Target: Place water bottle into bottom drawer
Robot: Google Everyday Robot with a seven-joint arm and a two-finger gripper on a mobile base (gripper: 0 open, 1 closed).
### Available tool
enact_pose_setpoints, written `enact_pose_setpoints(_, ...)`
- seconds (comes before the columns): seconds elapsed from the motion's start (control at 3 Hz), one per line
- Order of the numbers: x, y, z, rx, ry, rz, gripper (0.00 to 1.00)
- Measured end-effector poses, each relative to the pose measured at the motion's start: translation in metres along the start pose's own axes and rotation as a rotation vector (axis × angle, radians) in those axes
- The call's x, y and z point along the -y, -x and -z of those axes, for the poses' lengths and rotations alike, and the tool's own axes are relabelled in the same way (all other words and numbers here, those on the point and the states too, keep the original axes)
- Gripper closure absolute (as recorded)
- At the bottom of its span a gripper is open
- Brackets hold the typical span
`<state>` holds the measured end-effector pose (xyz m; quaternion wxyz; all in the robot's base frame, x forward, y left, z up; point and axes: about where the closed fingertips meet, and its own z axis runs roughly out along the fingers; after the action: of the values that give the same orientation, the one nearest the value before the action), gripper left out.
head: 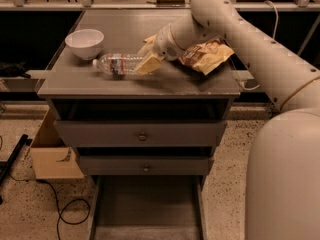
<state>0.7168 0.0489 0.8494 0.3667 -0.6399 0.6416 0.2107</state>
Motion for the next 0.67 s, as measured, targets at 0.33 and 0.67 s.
enact_pose_setpoints(0.33,-0.002,0.002,0.017,-0.003,-0.020,0.005,1.00)
enact_pose_setpoints(0.67,-0.012,0.000,0.060,-0.016,-0.071,-0.013,1.00)
